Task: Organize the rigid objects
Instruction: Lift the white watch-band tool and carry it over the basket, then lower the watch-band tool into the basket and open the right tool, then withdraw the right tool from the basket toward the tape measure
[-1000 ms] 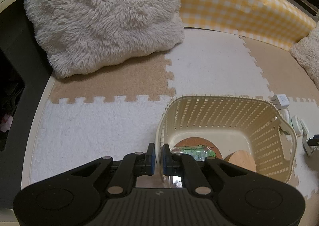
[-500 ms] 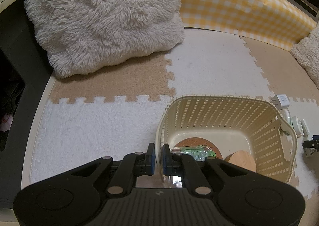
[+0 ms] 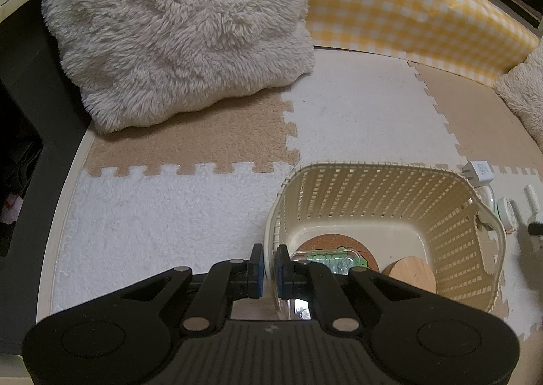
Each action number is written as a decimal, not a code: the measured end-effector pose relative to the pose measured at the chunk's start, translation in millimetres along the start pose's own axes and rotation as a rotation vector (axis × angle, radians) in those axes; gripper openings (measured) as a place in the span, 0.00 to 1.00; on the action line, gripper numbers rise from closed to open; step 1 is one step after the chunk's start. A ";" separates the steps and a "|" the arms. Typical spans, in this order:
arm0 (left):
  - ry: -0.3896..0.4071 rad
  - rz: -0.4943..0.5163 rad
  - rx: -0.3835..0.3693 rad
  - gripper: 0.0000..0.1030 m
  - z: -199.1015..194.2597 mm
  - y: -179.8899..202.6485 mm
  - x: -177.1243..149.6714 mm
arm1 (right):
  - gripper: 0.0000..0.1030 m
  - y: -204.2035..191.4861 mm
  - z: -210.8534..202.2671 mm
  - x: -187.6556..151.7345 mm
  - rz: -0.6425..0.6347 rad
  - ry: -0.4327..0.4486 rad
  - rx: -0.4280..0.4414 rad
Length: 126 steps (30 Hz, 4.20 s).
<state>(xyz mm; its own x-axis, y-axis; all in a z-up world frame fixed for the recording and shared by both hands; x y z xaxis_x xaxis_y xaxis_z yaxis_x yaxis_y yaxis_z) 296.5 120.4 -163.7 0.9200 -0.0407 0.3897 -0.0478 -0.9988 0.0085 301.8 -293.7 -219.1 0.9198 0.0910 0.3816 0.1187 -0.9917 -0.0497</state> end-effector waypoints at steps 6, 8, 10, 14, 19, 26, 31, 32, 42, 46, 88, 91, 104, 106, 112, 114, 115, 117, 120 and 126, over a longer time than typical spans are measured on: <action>0.000 -0.001 -0.001 0.07 -0.2 -0.5 -0.2 | 0.46 -26.1 -40.6 22.7 -0.067 0.153 0.036; 0.000 -0.001 -0.001 0.07 0.0 0.2 0.0 | 0.46 -40.2 -55.3 28.8 -0.111 0.194 0.041; 0.000 0.000 0.000 0.07 -0.1 0.0 -0.1 | 0.46 -57.1 -69.5 33.6 -0.156 0.227 0.057; 0.000 -0.001 0.000 0.07 0.0 0.2 -0.1 | 0.46 -100.6 -96.7 42.9 -0.282 0.291 0.100; 0.000 0.002 0.002 0.07 -0.1 -0.2 -0.3 | 0.46 -160.4 -118.0 52.9 -0.419 0.322 0.166; -0.001 -0.005 -0.006 0.07 -0.7 -1.1 1.0 | 0.46 -250.0 -105.7 46.8 -0.679 0.243 0.204; 0.000 -0.004 -0.006 0.07 0.0 -0.7 2.0 | 0.46 -290.9 -76.1 37.0 -0.864 0.129 0.197; 0.001 -0.004 -0.006 0.07 0.2 -0.6 2.0 | 0.46 -296.9 -69.4 33.6 -0.897 0.103 0.189; 0.004 -0.018 -0.022 0.07 0.1 0.2 1.9 | 0.46 -325.5 -13.7 15.9 -1.065 -0.081 0.115; 0.004 -0.020 -0.026 0.07 0.3 -0.3 1.5 | 0.46 -324.9 -0.8 18.9 -1.074 -0.100 0.096; 0.009 -0.029 -0.032 0.07 -0.4 -2.1 1.5 | 0.31 -289.1 -17.4 29.6 -0.767 -0.110 0.141; 0.010 -0.031 -0.034 0.07 -0.3 -2.8 1.4 | 0.36 -282.5 -29.8 31.7 -0.723 -0.065 0.155; 0.009 -0.033 -0.034 0.07 -0.3 -2.9 1.3 | 0.55 -250.3 -101.3 45.1 -0.496 0.195 0.246; 0.009 -0.032 -0.033 0.07 -0.3 -2.7 1.1 | 0.60 -242.5 -113.9 48.3 -0.461 0.243 0.251; 0.010 -0.033 -0.034 0.07 -0.3 -2.6 1.1 | 0.78 -203.2 -144.7 57.0 -0.327 0.376 0.210; 0.009 -0.031 -0.032 0.07 -0.2 -3.2 0.9 | 0.84 -187.7 -149.9 58.8 -0.286 0.410 0.180; 0.009 -0.031 -0.031 0.07 -0.1 -3.8 0.9 | 0.86 -180.1 -151.8 59.8 -0.269 0.423 0.165; 0.009 -0.029 -0.028 0.07 0.0 -3.1 1.0 | 0.95 -163.5 -152.9 59.5 -0.225 0.447 0.138; 0.009 -0.029 -0.027 0.07 0.0 -3.0 1.0 | 1.00 -139.8 -147.7 58.8 -0.155 0.472 0.098; 0.009 -0.022 -0.017 0.07 0.1 -1.9 0.9 | 1.00 -98.8 -121.6 49.0 -0.046 0.475 0.030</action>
<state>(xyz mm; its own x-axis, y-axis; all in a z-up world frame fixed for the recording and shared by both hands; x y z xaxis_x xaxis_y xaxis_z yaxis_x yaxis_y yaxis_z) 297.5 122.3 -163.5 0.9175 -0.0182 0.3973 -0.0339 -0.9989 0.0324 289.7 -202.3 -83.2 0.6417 0.0759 0.7632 0.1722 -0.9840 -0.0469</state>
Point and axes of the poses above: each gripper's, at about its wrist camera, not at the fingertips, and z roughly the way its jaws point, y to its right, x to its top, the point moved 10 cm from there along z, roughly the way its jaws point, and after that the axes turned 6 degrees about -y, right-handed, at the moved point
